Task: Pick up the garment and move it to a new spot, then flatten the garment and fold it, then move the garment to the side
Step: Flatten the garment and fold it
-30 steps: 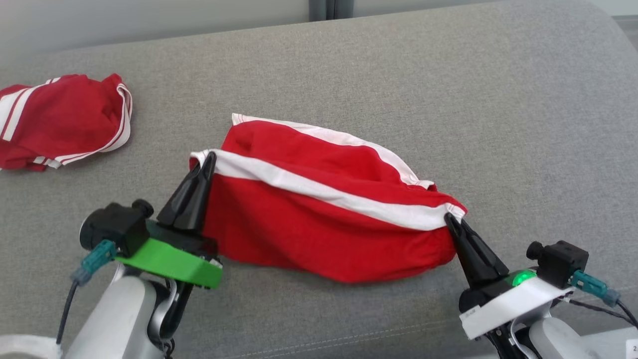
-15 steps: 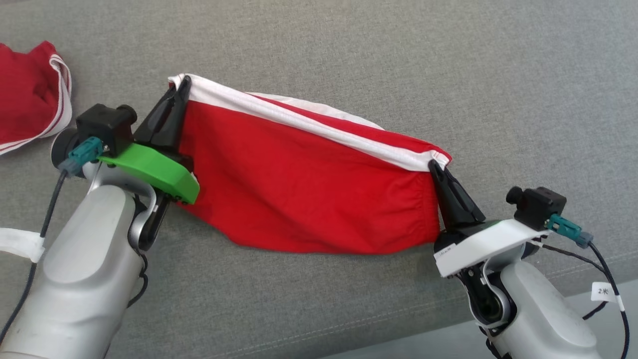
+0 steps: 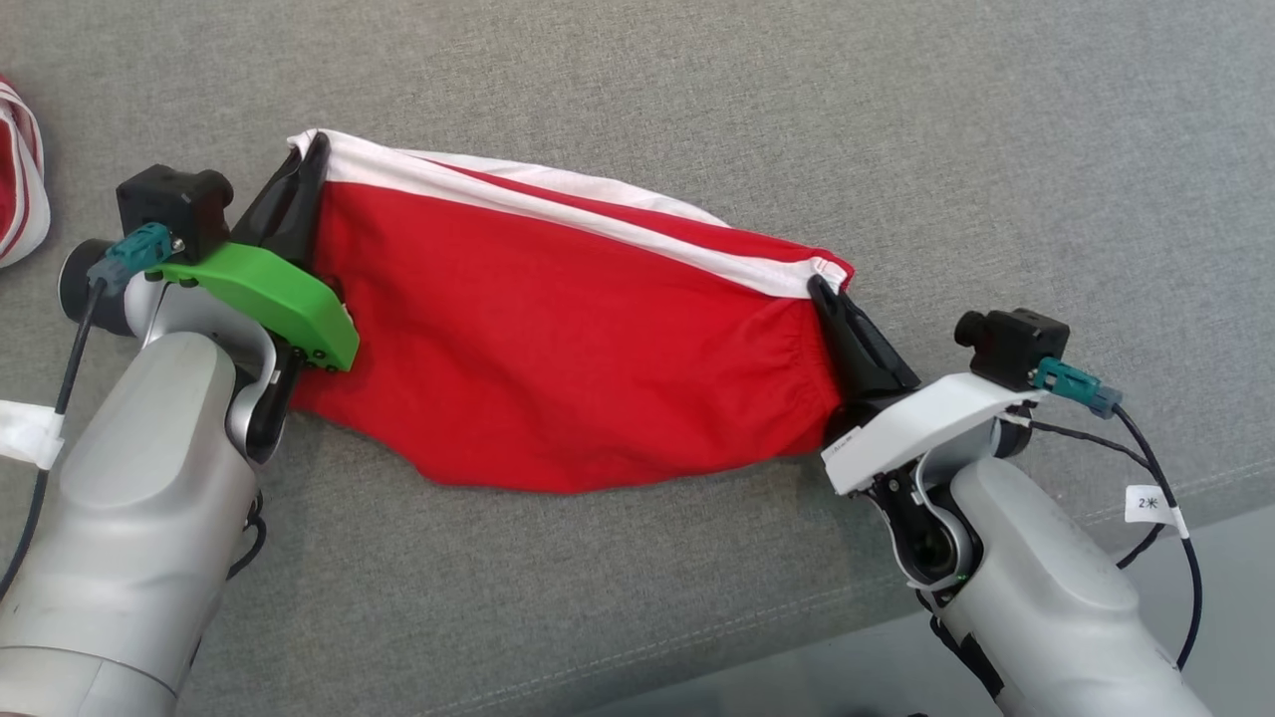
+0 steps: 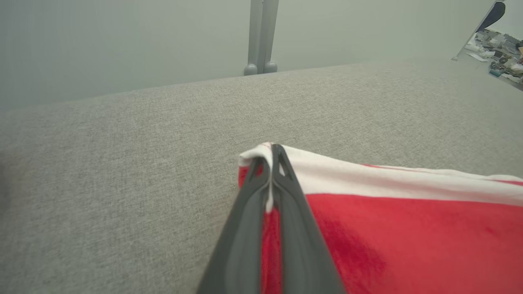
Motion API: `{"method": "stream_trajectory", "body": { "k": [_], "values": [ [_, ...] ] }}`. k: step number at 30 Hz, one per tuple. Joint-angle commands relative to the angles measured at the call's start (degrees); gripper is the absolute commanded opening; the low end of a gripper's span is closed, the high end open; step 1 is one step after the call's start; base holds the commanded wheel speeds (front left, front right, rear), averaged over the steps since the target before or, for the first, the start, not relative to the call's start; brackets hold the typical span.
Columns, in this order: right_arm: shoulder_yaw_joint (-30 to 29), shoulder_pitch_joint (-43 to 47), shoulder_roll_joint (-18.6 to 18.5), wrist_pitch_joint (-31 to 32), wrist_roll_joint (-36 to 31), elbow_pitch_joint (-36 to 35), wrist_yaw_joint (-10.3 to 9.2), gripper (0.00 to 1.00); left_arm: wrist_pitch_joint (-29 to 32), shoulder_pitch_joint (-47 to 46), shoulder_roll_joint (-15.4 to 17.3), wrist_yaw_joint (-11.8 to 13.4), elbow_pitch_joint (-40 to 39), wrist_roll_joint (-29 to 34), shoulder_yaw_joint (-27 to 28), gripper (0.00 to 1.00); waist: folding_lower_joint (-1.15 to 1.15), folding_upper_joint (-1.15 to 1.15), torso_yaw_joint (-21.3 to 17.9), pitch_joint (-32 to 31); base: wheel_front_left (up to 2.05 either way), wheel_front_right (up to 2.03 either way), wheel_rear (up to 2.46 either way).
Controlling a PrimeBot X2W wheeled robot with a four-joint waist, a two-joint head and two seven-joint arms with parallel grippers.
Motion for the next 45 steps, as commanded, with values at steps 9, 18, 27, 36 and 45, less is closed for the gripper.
{"method": "stream_trajectory", "body": {
  "k": [9, 18, 27, 36, 45],
  "values": [
    [1.36, -3.11, 0.71, -0.16, 1.07, 3.27, -0.02, 1.0, -0.03, -2.3, -0.5, 0.08, 3.54, -0.59, -0.4, 0.65, -0.01, 0.0, 0.15, -0.41, 0.0, 0.0, 0.0],
    [1.44, -1.8, -0.85, -0.16, -1.74, 3.26, -0.02, 1.0, -0.03, -2.44, -0.63, 0.08, 6.43, -1.82, -2.68, 1.0, -0.01, 0.0, 0.21, -1.73, 0.0, 0.0, 0.0],
    [-4.09, 1.77, -1.82, 1.81, -9.94, 2.29, -0.01, 1.0, -0.03, 0.69, -0.03, 0.08, 3.83, -4.3, -3.77, 1.0, -0.01, 0.0, 1.77, -5.0, 0.0, 0.0, 0.0],
    [-15.11, 10.48, 0.98, 7.62, -19.73, -7.34, -0.01, 1.0, -0.03, 9.0, -0.4, 0.08, -2.73, -3.18, -0.5, 1.0, -0.01, 0.0, 3.84, -8.63, 0.0, 0.0, 0.0],
    [-23.5, 18.76, 2.87, 14.08, -26.19, -22.22, -0.01, 1.0, 1.38, 14.77, -2.07, 0.08, -0.53, -5.77, -0.95, 1.0, -0.01, 0.0, 2.85, -11.65, 0.0, 0.0, 0.0]
  ]
}}
